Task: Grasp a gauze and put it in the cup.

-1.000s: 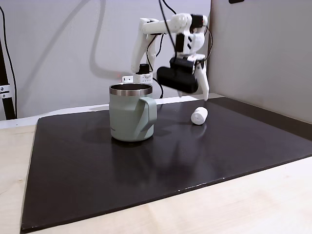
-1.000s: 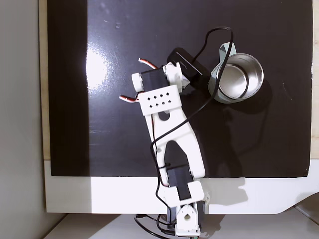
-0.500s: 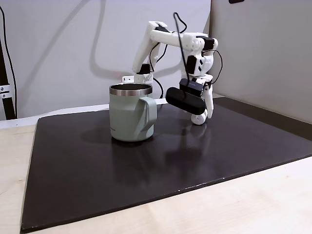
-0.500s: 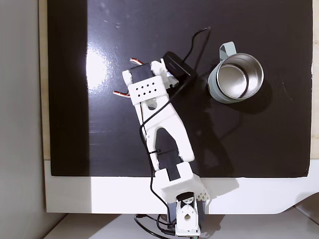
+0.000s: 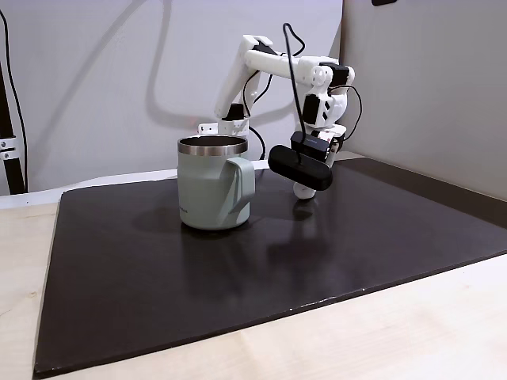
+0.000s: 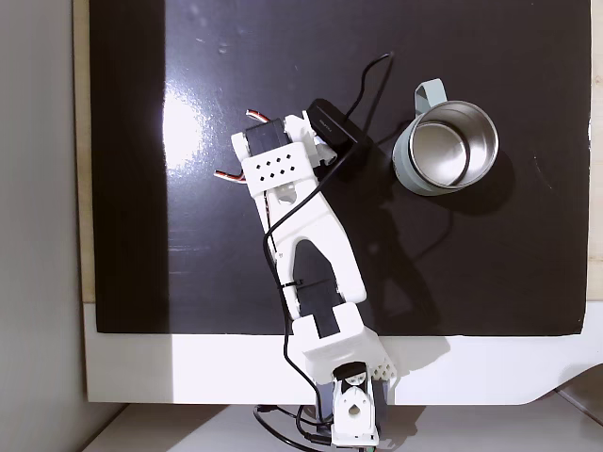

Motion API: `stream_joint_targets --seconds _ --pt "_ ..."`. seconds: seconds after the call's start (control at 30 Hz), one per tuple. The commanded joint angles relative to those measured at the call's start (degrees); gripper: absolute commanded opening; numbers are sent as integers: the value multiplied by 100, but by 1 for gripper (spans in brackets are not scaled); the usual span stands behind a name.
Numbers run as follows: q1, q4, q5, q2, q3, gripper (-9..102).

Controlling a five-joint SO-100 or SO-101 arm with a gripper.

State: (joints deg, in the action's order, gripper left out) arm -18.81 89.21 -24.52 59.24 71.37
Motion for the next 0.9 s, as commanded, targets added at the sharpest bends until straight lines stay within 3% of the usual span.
stream_joint_targets --seconds 0.0,0.23,0.53,0.87 --pt "53 -18 53 88 -229 0" --pt "-44 237 185 439 -316 0" --pt "88 1389 272 1459 -1652 0" --pt "1301 1397 176 3278 -1187 0"
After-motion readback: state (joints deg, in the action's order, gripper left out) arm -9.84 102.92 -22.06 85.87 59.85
